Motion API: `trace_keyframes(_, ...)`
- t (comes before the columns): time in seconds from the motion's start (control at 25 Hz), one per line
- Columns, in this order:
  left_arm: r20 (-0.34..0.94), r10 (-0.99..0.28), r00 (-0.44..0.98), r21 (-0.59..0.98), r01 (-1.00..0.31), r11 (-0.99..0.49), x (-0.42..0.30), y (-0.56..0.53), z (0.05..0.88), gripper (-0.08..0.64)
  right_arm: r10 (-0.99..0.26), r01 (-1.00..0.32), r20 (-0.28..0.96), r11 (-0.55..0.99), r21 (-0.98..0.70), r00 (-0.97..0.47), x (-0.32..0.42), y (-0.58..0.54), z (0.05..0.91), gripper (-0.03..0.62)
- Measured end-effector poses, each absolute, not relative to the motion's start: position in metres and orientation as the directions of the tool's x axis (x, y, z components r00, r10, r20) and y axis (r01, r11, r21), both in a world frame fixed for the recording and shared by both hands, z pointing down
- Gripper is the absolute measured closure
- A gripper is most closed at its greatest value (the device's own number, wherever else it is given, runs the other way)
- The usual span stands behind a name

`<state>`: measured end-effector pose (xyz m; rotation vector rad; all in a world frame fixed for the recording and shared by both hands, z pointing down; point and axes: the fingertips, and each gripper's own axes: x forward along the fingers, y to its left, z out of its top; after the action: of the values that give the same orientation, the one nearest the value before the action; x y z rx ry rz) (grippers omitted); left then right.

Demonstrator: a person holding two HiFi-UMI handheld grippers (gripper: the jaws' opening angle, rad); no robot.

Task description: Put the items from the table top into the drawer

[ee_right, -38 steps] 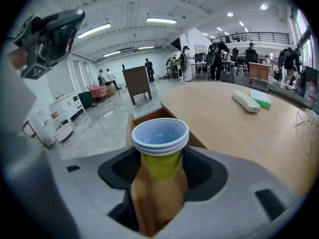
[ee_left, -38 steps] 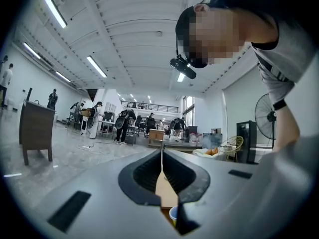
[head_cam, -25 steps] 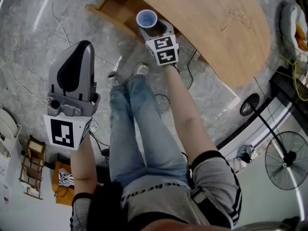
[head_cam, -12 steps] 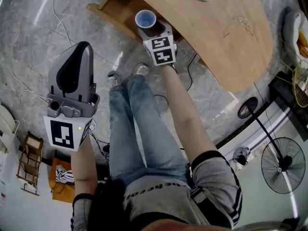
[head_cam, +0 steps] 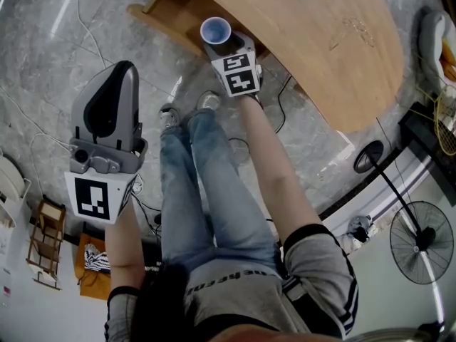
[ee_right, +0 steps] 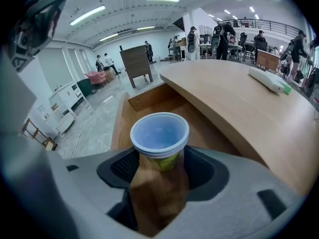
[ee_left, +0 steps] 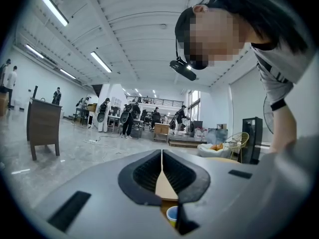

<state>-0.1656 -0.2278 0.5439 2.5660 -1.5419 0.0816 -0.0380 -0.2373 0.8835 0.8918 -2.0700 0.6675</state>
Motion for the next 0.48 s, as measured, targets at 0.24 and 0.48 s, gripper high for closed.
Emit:
trace_keyframes(0.24,0.102,-0.873,0.477,0.093,-0.878,-0.469,-0.161,-0.219,0.533,0.548,-0.380,-0.789,0.803,0.589,-0.172,-0.459,-0.029,-0.232,0.875,0.304)
trace_keyframes(0.48,0.069,-0.866,0.496,0.090,-0.867,-0.490,-0.151,-0.213,0.517,0.548,-0.391,-0.811,0.795,0.550,-0.202,-0.463,-0.018,-0.214,0.862,0.329)
